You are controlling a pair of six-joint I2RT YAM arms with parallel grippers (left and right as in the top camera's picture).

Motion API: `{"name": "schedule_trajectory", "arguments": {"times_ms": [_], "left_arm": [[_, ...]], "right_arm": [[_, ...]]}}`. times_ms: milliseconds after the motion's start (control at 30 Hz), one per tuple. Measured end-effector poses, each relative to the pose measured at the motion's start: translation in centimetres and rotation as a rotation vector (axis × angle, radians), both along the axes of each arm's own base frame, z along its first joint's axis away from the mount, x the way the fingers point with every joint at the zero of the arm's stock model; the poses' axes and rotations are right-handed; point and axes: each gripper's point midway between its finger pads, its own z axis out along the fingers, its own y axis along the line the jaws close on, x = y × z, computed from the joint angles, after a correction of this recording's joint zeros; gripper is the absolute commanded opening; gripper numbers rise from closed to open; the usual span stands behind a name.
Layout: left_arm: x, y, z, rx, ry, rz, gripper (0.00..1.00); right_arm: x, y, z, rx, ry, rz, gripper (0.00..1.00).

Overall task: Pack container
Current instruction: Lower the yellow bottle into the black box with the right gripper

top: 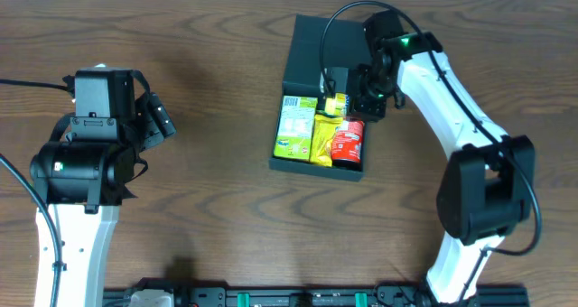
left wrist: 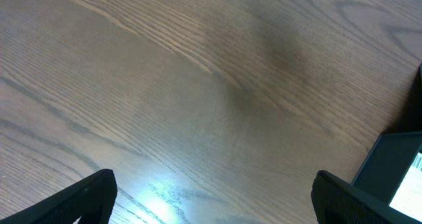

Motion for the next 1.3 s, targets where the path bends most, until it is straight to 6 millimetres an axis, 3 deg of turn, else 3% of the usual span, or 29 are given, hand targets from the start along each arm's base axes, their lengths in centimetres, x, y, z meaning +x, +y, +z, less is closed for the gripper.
{"name": "schedule_trajectory", "arguments": {"times_ms": [200,433,533,700,933,1000,1167,1300], "left_arm": [[0.0,0.0,0.0,0.000,0.000,0.000,0.95],[0.0,0.0,0.0,0.000,0.000,0.000,0.95],[0.0,0.0,0.0,0.000,0.000,0.000,0.95],[0.0,0.0,0.0,0.000,0.000,0.000,0.95],[0.0,0.0,0.0,0.000,0.000,0.000,0.95],[0.0,0.0,0.0,0.000,0.000,0.000,0.95],[0.0,0.0,0.0,0.000,0.000,0.000,0.95],[0.0,0.0,0.0,0.000,0.000,0.000,0.95]], "right_arm": [[0.6,0.2,-1.0,0.000,-0.005,0.005,0.60],[0.7,0.3,-1.0,0.007,-0.008,0.007,0.74],[0.7,0.3,-1.0,0.010,-0.010,0.010,0.75],[0.8,0.3,-0.9,0.010,-0.015,0.010,0.67],[0.9,-0.2,-1.1,-0.022,-0.014,-0.008,0.67],[0.6,-0.4,-1.1,-0.032,0.000,-0.020,0.72],[0.1,-0.8,0.0,-0.041,0.011,-0.067,0.75],[0.1,-0.8,3.0,-0.013,-0.041,-0.139,0.71]]}}
